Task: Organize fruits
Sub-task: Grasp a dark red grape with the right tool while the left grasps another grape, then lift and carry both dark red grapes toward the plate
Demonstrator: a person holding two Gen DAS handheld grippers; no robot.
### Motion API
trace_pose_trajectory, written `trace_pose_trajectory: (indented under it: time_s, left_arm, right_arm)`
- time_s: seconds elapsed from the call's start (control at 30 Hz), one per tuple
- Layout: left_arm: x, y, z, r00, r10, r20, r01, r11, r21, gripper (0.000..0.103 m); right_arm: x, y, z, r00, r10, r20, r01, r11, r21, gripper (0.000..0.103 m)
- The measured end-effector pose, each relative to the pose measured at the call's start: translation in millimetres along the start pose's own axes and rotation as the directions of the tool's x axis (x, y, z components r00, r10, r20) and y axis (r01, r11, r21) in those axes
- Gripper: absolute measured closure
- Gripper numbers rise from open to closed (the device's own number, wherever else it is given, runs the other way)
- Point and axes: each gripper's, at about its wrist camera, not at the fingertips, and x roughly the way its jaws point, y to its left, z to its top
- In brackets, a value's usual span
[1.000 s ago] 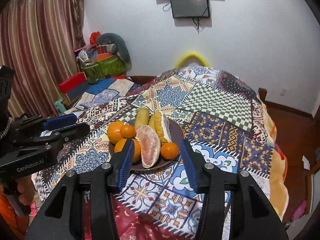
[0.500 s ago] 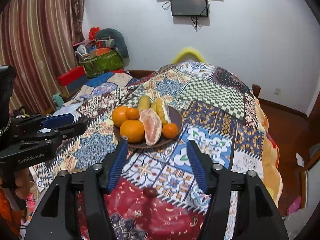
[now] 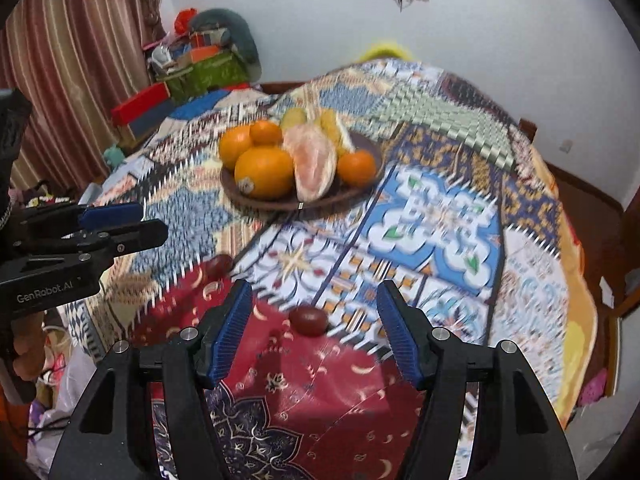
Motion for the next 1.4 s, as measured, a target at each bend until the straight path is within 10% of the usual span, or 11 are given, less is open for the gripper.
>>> trace_pose_trajectory:
  time_s: [0.57,1.4]
  left_arm:
    - [43.5,-16.6,-9.4,0.995,-0.032,-0.099,0.036,0.999,0.037,0.066]
    - [50.6,-3.2,3.1,0.996,-0.031,-0.078,0.031,1.0,0.002,0.087]
  right_arm:
    - [29.3,-7.3,-14.0,0.993,0.069,-0.091,-0.067,0.998,0.021,0.077]
    - [21.0,-18.7,8.1,0.997,0.078,-0.026,-0.077,0.996,0.045,0.077]
